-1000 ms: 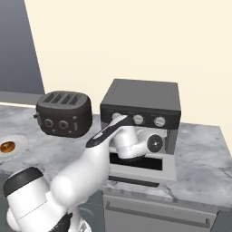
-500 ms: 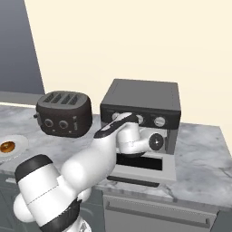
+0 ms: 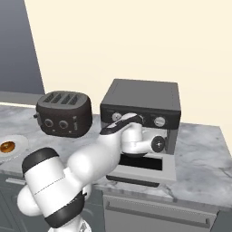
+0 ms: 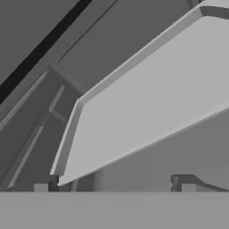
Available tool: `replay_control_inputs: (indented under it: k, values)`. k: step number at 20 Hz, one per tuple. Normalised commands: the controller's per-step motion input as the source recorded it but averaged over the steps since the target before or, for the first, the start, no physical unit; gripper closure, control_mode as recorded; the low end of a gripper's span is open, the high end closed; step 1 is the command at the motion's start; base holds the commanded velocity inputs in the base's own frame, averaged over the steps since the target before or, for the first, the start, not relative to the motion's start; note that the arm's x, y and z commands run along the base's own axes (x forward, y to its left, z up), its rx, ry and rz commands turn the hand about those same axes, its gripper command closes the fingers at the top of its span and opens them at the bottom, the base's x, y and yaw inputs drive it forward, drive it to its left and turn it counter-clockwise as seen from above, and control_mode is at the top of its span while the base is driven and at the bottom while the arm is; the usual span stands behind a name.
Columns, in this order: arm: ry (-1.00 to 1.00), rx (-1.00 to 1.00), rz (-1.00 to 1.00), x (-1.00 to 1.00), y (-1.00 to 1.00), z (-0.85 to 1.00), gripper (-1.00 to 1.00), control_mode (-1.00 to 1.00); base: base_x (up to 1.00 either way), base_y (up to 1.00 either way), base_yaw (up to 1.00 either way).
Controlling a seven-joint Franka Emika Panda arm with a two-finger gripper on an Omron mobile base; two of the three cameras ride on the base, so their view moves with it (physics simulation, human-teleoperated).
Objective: Pick up the bagel from the plate, place it on the toaster oven rack, close the door, and set the timer.
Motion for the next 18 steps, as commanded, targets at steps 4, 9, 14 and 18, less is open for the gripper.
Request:
replay_control_inputs:
  k: [4,9,14,18]
  values:
    - [0.0,0.02,0.0,0.12,-0.02,-0.07,-1.0,-1.0,0.0,0.0,0.0]
    - [0.0,0.01,0.0,0.12,-0.02,-0.08,-1.0,-1.0,0.0,0.0,0.0]
    - [0.0,0.01,0.0,0.15,-0.01,-0.11,-1.0,-1.0,0.0,0.0,0.0]
    - [0.0,0.01,0.0,0.13,-0.02,-0.15,-1.0,-1.0,0.0,0.0,0.0]
